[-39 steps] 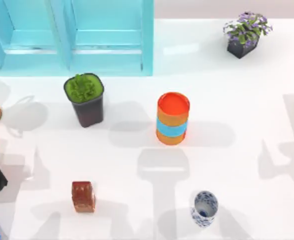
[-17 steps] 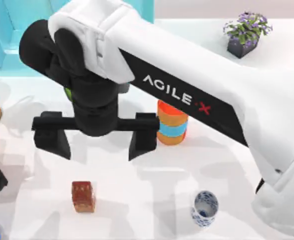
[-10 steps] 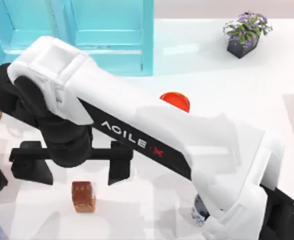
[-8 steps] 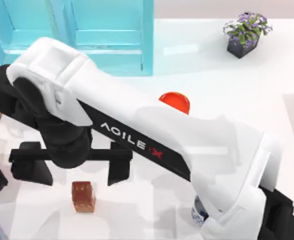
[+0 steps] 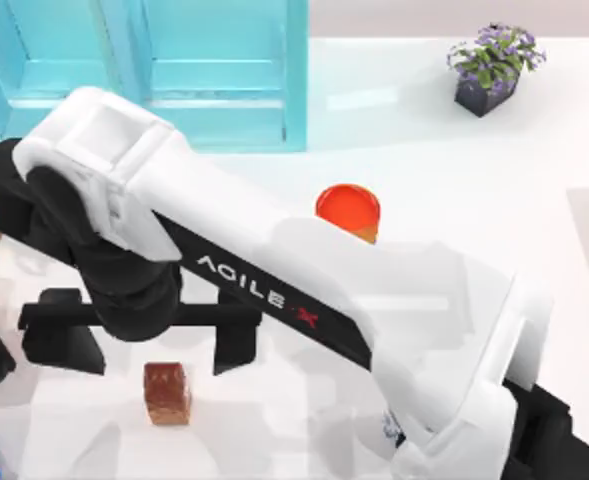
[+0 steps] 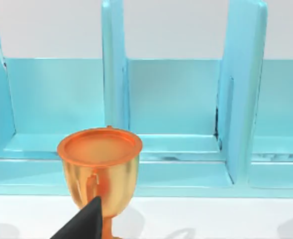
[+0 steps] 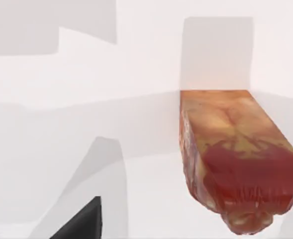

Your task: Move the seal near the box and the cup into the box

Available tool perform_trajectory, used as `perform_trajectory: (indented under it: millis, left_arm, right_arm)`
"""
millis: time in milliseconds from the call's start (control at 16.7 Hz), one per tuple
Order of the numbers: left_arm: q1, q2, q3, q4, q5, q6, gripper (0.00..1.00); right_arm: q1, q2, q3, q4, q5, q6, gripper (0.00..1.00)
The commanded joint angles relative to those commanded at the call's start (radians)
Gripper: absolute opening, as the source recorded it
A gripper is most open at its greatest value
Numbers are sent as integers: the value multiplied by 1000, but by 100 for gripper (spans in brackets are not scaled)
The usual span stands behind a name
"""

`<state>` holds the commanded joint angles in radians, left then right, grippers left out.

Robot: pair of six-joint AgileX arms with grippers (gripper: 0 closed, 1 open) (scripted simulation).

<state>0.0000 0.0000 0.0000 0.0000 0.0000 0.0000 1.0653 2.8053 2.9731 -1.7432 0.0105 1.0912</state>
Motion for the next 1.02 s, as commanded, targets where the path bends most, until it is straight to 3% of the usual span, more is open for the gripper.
perform_trajectory:
  millis: [480,900,1020]
  left_arm:
    - [0,0,0,0,0,0,100]
    - [0,0,0,0,0,0,100]
    - [0,0,0,0,0,0,100]
  right_arm:
    - [3,328,461,-124,5,3,100]
    - [2,382,526,-139,6,2,100]
    - [2,382,526,-139,6,2,85]
